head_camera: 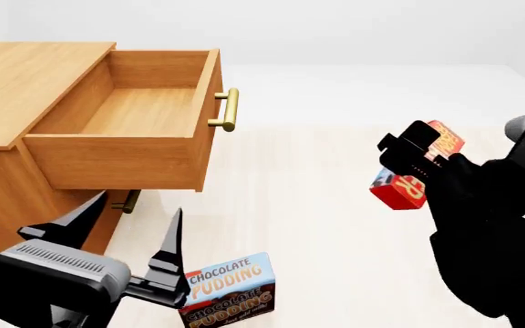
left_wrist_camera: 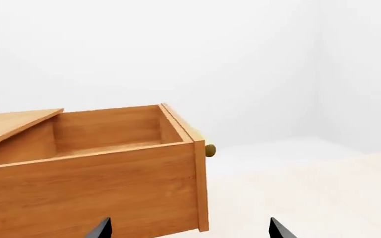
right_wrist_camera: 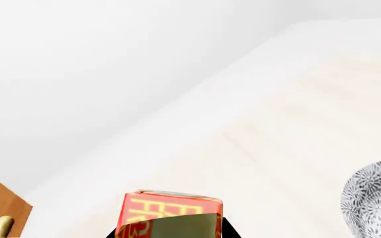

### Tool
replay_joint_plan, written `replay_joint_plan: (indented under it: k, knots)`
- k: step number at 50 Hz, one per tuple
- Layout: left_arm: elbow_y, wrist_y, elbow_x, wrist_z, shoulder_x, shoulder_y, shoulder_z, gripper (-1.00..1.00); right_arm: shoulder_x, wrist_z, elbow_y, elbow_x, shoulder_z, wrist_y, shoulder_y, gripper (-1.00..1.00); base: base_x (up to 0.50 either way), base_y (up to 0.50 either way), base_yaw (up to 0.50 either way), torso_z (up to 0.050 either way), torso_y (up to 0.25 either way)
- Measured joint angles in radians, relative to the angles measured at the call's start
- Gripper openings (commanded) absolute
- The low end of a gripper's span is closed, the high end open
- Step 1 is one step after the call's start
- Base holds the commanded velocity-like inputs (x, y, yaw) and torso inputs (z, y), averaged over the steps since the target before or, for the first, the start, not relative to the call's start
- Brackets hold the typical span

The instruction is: Put the butter at the back in the top drawer of the cabinet and close it.

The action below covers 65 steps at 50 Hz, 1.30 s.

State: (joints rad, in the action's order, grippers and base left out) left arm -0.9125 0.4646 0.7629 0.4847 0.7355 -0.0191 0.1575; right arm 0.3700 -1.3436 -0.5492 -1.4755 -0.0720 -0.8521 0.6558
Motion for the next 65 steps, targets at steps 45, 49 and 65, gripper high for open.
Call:
replay_joint_plan:
  k: [45,49,65]
  knots:
    - [-0.018,0.405,-0.475,0.254,-0.309,-0.558,0.721,1.00,-0.037,-0.135,0.172,-0.355,0.212,-0.102,0.555,-1.00,0.00,0.00,0.00,0.000,0.001]
    - [-0.003,0.423,-0.519,0.269,-0.335,-0.585,0.788,1.00,-0.042,-0.142,0.178,-0.371,0.228,-0.102,0.576,-1.00,0.00,0.00,0.00,0.000,0.003]
    - [0.042,0.469,-0.637,0.309,-0.418,-0.651,0.995,1.00,-0.052,-0.138,0.193,-0.393,0.269,-0.095,0.614,-1.00,0.00,0.00,0.00,0.001,0.001]
